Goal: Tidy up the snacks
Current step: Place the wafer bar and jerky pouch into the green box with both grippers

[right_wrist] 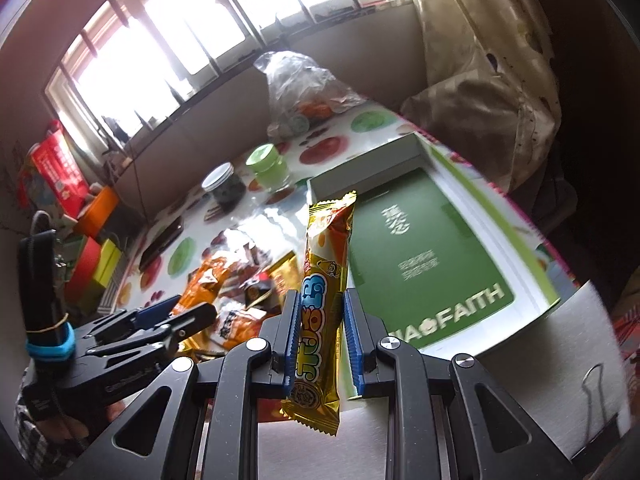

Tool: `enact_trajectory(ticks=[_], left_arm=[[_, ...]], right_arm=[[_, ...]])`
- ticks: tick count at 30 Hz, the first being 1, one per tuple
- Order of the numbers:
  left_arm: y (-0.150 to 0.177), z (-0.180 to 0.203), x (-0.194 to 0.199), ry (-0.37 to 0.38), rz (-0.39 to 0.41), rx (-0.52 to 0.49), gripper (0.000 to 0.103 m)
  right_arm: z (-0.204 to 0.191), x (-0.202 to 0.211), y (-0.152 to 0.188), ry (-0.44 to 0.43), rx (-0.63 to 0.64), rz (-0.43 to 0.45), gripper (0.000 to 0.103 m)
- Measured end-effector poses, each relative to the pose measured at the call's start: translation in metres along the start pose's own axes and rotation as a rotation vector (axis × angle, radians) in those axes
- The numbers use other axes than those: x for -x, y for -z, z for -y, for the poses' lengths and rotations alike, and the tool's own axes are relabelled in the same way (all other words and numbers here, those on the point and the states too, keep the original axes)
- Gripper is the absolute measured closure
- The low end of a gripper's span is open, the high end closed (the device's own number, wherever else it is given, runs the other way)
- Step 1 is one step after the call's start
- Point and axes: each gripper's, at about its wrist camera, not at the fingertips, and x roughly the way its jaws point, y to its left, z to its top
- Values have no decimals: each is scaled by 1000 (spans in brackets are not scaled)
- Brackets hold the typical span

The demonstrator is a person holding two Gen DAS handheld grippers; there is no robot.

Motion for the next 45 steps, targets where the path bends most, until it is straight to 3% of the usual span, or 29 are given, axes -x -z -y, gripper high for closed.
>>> enact_trajectory(ticks=[15, 24, 45], left_arm=[[-34, 69, -18, 118, 4, -22, 51], [-39, 99, -44, 177, -42, -20, 51], [-41, 111, -73, 172, -122, -16, 51]], right_arm=[[47, 0, -32, 88, 11, -2, 83], [70, -21, -35, 113, 46, -85, 83], [93, -42, -36, 146, 58, -132, 84]])
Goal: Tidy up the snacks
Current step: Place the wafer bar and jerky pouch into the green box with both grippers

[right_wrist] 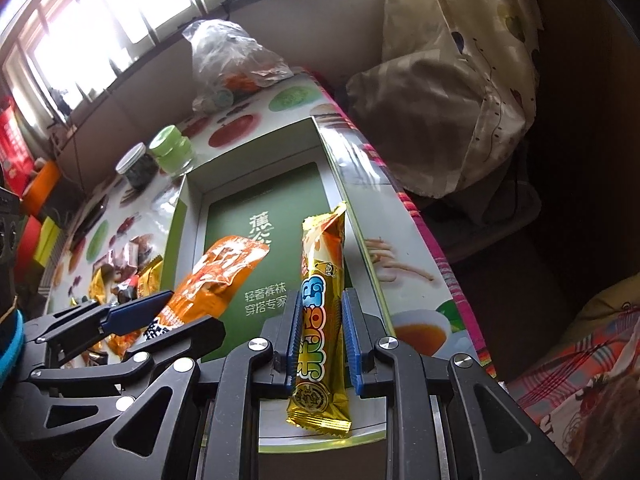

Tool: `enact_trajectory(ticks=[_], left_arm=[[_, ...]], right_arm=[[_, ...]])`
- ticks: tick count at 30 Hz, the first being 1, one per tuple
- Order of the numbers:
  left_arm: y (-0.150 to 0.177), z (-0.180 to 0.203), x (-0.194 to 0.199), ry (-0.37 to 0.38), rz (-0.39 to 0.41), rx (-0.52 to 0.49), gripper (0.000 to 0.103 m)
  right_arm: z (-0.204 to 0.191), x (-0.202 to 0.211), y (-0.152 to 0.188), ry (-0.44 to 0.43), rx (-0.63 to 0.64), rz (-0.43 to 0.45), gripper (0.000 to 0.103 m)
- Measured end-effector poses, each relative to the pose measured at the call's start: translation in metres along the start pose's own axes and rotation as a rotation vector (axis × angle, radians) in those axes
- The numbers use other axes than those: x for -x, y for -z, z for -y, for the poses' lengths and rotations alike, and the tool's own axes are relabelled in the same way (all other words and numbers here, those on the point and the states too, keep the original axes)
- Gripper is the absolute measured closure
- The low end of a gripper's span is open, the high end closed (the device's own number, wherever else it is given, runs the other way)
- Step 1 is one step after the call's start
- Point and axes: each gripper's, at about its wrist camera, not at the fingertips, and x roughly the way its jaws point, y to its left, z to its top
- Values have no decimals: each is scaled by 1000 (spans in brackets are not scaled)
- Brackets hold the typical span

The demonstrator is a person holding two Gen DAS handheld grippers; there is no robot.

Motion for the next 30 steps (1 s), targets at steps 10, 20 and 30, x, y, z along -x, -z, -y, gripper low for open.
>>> enact_trajectory(ticks=[10, 20, 30], left_arm=[[-2, -1, -4, 3, -7, -3, 49], [0, -1, -3, 9, -10, -7, 49], [7, 2, 11, 10, 8, 0, 49]], right_arm=[[4, 4, -2, -27, -25, 13, 82], [7, 15, -3, -25, -46, 43, 76], [3, 29, 0, -17, -37, 62, 75]])
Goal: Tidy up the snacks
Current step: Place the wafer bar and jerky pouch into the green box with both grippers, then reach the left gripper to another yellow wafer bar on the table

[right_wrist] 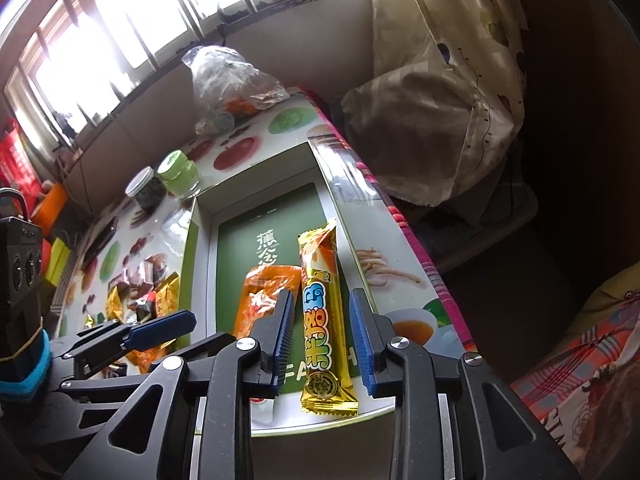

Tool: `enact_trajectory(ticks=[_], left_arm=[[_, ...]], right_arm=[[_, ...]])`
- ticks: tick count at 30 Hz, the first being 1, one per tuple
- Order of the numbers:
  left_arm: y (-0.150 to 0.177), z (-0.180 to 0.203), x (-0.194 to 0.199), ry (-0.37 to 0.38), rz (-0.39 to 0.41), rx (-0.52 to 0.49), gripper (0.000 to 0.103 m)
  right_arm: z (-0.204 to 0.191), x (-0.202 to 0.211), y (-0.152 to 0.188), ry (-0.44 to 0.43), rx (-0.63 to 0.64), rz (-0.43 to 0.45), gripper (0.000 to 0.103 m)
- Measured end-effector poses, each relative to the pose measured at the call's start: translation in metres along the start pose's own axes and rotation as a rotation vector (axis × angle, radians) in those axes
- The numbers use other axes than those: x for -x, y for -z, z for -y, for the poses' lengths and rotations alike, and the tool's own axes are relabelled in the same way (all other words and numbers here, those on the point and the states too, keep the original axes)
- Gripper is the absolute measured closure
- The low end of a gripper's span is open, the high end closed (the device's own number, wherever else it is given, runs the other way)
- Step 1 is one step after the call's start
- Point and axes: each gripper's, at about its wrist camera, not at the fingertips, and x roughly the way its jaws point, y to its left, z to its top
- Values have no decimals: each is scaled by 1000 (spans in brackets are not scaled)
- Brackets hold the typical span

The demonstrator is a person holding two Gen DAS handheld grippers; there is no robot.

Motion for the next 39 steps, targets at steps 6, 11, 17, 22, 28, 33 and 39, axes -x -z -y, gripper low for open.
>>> enact_trajectory(ticks=[6, 11, 17, 22, 28, 33, 39], left_arm=[[8, -5, 22, -35, 45, 10, 49], [19, -24, 37, -49, 65, 49, 49], [39, -53, 52, -96, 76, 109, 49], [55, -85, 64, -141, 90, 172, 49], [74, -120, 78, -202, 108, 246, 49], [90, -148, 85, -259, 107, 311, 49], [108, -187, 87, -305, 90, 446, 49]], right_arm=[[-10, 13, 4, 3, 24, 30, 75], [-31, 18, 10, -6, 75, 42, 73], [-58, 15, 16, -37, 118, 39, 70], [-84, 6, 22, -60, 174, 21, 69], [-114, -5, 29, -102, 219, 5, 66], [-133, -13, 32, -121, 254, -4, 65], [-155, -27, 35, -145, 286, -29, 65]])
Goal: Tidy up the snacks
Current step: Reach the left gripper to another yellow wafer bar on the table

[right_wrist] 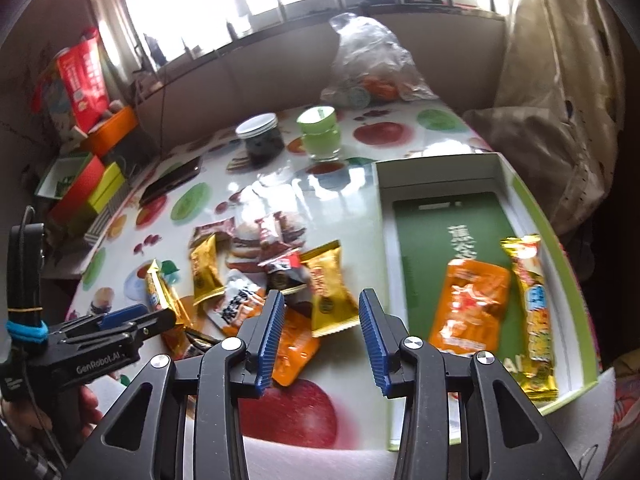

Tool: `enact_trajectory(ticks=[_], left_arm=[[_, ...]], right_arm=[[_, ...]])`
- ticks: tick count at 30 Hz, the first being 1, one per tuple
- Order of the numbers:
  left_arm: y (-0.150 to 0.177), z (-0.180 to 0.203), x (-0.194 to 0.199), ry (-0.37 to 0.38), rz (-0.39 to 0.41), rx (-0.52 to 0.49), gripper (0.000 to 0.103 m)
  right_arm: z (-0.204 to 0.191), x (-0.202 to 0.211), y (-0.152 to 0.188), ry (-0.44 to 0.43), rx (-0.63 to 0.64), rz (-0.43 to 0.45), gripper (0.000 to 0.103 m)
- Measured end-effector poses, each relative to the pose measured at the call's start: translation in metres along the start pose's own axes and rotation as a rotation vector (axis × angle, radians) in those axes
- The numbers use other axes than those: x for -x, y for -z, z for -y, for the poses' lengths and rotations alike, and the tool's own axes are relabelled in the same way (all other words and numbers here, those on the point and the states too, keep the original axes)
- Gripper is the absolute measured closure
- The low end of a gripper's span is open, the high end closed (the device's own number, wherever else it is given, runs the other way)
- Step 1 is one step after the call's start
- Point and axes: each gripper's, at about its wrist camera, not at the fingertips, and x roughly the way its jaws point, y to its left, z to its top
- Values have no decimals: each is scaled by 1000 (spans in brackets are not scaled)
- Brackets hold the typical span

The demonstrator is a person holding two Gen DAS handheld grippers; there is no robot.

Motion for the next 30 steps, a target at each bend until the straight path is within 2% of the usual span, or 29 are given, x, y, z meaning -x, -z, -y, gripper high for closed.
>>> enact_trajectory(ticks=[5, 11, 13, 16, 22, 30], left_arm=[[-2, -19, -6, 4, -10, 63, 49], [-8, -30, -8, 2, -3, 102, 49], [-10, -33, -10, 23, -10, 118, 49], [-13, -35, -13, 17, -16, 141, 44], [-14, -29, -22, -6, -29, 104, 44], [-14, -31, -23, -41, -9, 73, 44]], right_arm=[[-15, -9, 3, -28, 18, -21, 65], [-40, -27, 20, -80, 43, -88, 65], [-51, -33, 26, -97, 52, -110, 65], [-63, -38, 33, -125, 58, -128, 65], [-74, -45, 41, -140, 59, -149, 61], [-78, -53, 45, -119, 61, -177, 59]])
